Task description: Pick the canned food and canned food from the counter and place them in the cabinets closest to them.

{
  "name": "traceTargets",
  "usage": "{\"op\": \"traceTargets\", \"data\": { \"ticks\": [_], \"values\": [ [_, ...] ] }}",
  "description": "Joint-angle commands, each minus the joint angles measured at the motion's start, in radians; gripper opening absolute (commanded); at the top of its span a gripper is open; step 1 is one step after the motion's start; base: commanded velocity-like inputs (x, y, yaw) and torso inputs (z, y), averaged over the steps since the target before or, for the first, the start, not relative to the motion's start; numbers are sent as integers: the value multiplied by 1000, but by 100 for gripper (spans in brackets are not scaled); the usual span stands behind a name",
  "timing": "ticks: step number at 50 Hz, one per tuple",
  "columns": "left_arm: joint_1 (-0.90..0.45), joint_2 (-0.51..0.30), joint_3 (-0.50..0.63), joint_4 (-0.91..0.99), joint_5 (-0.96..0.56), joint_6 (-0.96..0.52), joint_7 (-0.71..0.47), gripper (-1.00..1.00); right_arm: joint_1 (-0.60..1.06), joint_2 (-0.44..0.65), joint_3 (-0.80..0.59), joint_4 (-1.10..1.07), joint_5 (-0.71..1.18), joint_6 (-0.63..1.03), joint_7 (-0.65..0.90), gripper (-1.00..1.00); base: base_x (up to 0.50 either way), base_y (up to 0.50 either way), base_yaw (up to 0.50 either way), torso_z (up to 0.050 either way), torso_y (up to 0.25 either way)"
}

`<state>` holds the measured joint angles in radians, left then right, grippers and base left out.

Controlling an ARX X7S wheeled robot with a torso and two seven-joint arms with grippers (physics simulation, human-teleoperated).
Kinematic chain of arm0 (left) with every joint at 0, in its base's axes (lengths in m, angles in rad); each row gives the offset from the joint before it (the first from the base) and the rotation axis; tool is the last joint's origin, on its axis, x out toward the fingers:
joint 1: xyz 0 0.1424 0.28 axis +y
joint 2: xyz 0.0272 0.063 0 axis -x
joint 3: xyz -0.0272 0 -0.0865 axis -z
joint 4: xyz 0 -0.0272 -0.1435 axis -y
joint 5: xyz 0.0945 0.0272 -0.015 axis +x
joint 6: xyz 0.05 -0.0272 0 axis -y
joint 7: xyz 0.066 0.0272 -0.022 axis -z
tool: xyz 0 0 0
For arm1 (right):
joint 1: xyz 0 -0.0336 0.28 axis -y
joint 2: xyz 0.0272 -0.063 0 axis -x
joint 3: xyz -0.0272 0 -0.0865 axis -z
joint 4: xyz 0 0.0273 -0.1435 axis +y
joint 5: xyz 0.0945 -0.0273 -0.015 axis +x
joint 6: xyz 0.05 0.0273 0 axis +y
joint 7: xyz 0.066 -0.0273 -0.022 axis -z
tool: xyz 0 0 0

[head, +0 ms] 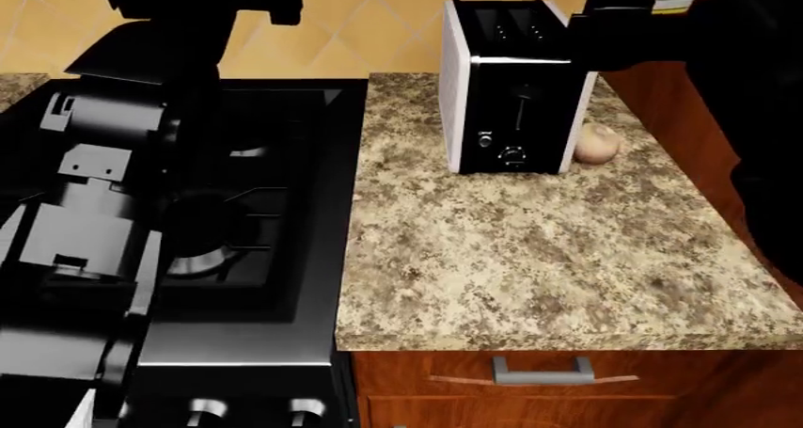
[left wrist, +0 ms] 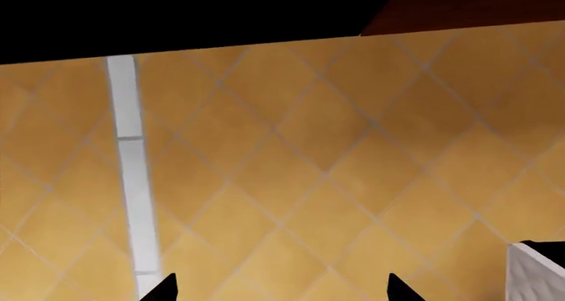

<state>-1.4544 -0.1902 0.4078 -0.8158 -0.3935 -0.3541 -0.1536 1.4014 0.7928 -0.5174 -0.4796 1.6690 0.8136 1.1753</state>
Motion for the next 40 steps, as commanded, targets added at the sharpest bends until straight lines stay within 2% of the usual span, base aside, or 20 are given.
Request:
{"op": "traceTargets", "data": {
  "ticks": [1,13,40],
  "values": [
    [-29,7,-4,-57,0,22,7,100,36,-24,-22,46,-34,35,-38,-100,500,-1,0,0,0],
    [-36,1,-3,-33,-5,5,2,100,122,-44,-45,123,-17,87,-45,-100,500,-1,0,0,1],
    [-19,2,-1,-23,-17,8,2,100,133,-46,-57,126,-17,96,-46,-100,500,-1,0,0,2]
  ]
}}
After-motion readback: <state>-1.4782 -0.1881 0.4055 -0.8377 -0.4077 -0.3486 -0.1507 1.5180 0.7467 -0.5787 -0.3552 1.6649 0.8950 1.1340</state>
